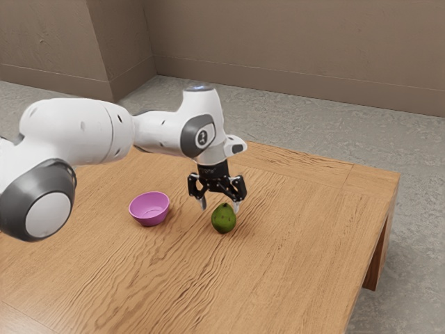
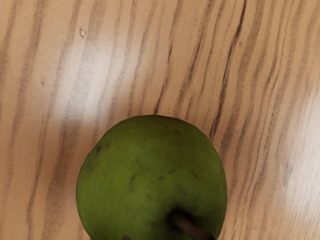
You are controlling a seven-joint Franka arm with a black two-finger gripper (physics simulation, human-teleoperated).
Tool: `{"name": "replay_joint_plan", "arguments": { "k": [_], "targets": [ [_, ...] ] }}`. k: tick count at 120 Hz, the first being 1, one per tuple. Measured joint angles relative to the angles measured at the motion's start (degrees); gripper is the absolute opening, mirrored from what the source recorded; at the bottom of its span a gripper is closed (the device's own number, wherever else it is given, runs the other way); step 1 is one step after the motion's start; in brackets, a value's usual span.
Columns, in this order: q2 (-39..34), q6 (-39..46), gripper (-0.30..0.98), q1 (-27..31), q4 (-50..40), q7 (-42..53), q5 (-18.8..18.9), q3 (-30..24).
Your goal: Place the pear in the bowl.
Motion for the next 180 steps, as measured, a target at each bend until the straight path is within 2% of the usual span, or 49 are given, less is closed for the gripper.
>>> {"name": "replay_joint_plan", "arguments": {
  "k": [52, 73, 100, 147, 160, 180],
  "targets": [
    [3.2, 4.5, 0.69, -0.3, -1.3, 0.6, -2.6, 0.1],
    [3.3, 5.6, 0.64, -0.3, -1.2, 1.3, -3.1, 0.3],
    [3.4, 6.0, 0.48, -0.3, -1.4, 2.0, -3.6, 0.9],
    [3.4, 5.8, 0.32, -0.3, -1.3, 2.1, -3.1, 1.9],
    [2.6, 4.9, 0.21, -0.5, -1.0, 1.8, -2.6, 3.1],
    [-1.1, 1.3, 0.04, -1.2, -0.4, 1.1, -1.2, 8.2]
  ]
}}
